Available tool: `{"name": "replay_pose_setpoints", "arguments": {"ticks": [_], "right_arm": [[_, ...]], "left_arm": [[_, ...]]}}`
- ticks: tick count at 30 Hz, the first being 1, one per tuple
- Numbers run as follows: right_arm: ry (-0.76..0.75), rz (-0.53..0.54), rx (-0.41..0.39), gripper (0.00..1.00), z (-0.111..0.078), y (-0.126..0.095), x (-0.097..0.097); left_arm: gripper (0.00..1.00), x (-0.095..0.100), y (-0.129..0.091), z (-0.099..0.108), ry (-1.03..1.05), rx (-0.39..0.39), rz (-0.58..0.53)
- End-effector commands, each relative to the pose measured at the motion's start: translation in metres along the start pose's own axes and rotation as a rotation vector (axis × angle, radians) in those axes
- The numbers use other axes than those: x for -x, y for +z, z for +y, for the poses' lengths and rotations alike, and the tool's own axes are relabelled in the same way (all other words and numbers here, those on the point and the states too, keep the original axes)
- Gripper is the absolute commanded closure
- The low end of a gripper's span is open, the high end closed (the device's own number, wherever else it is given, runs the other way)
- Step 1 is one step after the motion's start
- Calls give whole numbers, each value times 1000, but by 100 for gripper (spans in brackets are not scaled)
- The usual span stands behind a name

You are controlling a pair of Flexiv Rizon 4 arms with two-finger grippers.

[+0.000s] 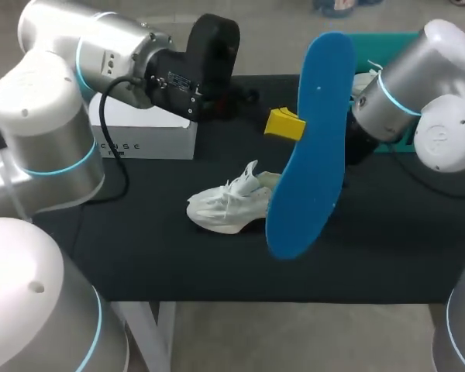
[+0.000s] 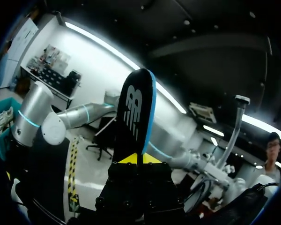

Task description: Take the shoe out of the shoebox, open the shoe tongue, remove and reinsert the insole, then place the shoe into the shoebox

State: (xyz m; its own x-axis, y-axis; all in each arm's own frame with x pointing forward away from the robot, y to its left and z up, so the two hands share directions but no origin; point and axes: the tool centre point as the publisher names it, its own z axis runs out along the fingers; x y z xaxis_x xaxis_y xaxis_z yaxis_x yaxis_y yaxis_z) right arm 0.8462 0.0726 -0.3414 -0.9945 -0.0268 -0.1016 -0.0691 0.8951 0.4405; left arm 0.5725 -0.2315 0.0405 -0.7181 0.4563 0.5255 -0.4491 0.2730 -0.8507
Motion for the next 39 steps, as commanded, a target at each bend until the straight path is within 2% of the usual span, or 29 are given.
{"name": "replay_pose_setpoints", "arguments": {"ticks": [1,5,12,19,30,39], "right_arm": [[23,9,-202,0,10,-15,-7],[95,40,-227,0,13,-22,-12],[114,44,-262,0,19,-30,-16],[120,40,-285,0,18,-32,-22],[147,34,-331,0,15,-36,-27],[146,17,-333,0,18,-33,-26]], "left_arm": [[100,-20,0,3,-3,-10,-24],[100,-28,2,2,-3,-12,-14],[100,-43,9,2,-43,-21,39],[100,-48,14,15,-14,-23,25],[100,-55,0,27,134,-125,21],[100,-60,-9,25,128,-136,8]]}}
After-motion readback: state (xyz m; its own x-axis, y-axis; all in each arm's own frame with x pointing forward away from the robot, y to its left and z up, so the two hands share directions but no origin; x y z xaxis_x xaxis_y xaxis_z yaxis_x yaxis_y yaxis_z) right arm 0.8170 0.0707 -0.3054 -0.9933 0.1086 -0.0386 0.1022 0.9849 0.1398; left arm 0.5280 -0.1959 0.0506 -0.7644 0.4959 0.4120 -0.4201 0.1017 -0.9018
